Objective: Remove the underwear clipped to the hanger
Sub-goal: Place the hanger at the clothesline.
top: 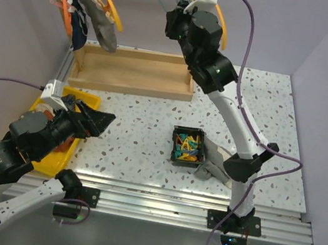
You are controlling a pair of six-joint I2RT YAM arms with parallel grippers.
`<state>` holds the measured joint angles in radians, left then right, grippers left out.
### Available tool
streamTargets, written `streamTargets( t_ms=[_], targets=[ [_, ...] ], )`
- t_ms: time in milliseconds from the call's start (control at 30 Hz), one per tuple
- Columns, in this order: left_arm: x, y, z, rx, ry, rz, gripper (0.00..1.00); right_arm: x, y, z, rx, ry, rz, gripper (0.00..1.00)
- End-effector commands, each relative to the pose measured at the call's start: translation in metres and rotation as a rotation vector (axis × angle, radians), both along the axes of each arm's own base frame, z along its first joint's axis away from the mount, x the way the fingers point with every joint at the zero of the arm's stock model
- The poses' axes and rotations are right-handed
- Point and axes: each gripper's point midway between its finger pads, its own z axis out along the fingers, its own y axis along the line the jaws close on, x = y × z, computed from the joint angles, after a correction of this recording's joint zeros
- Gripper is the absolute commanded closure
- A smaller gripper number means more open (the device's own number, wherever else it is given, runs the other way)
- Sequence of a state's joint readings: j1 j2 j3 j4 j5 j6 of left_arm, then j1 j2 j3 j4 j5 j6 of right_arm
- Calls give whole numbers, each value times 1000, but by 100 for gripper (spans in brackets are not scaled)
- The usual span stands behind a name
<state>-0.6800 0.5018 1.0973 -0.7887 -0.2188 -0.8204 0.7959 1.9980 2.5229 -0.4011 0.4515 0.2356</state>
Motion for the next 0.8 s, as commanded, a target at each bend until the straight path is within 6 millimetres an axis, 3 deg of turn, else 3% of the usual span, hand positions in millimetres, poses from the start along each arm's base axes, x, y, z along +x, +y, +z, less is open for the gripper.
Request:
streamTargets(
  t_ms=[0,167,367,767],
  targets=[
    [1,6,1,-12,-2,37,0,5,-6,10,136,43,70,100],
    [1,7,3,-11,-5,41,0,18,-10,4,168,80,110,100],
    [3,6,3,-11,2,42,0,19,-8,-1,163,106,153,100],
    [6,4,1,-13,9,43,0,13,-14,-43,50,216,126,100]
  ],
)
